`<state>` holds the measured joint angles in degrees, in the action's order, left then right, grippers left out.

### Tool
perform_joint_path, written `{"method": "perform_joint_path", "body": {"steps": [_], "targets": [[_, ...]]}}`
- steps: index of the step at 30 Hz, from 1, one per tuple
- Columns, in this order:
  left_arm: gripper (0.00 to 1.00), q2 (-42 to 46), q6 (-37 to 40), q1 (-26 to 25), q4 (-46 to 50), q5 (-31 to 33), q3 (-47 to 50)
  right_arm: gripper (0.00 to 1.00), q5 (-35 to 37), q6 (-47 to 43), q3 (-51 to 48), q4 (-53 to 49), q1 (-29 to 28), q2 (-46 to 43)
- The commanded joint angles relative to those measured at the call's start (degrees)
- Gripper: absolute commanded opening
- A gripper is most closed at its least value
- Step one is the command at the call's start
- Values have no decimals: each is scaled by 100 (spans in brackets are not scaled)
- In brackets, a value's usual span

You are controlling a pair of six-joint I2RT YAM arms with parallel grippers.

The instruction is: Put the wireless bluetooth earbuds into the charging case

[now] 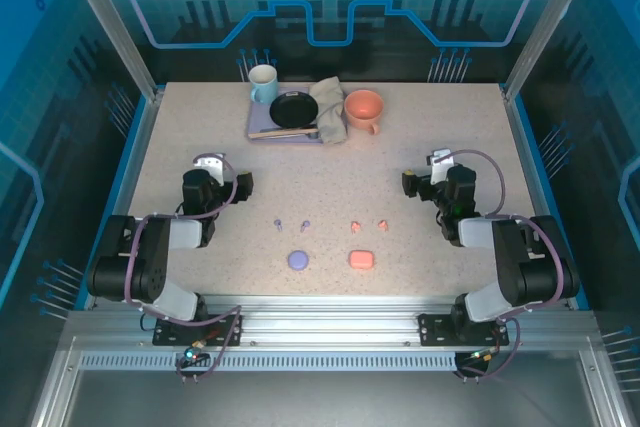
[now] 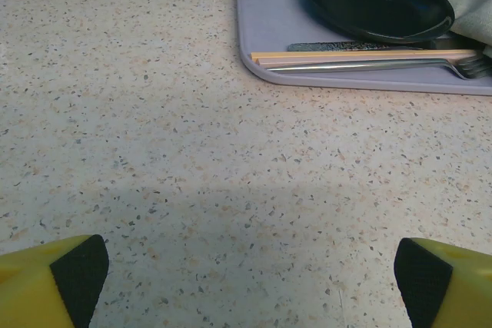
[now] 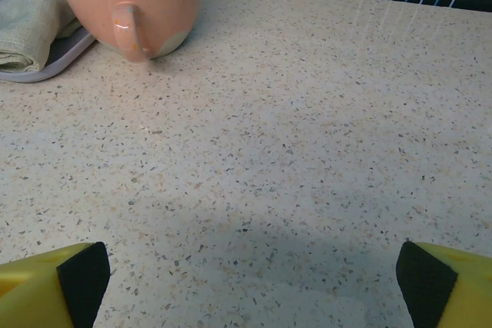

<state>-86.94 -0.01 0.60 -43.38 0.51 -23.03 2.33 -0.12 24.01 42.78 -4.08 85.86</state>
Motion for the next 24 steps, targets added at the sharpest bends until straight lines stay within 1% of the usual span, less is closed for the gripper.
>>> {"method": "perform_joint_path", "body": {"steps": [1,24], "targets": [[99,17,-9,45,-77,-133,-119,100,-110,-71,113,-54,117,33],[99,10,-16,45,-90,-120,-101,100,-226,-40,126,-53,180,26]]}}
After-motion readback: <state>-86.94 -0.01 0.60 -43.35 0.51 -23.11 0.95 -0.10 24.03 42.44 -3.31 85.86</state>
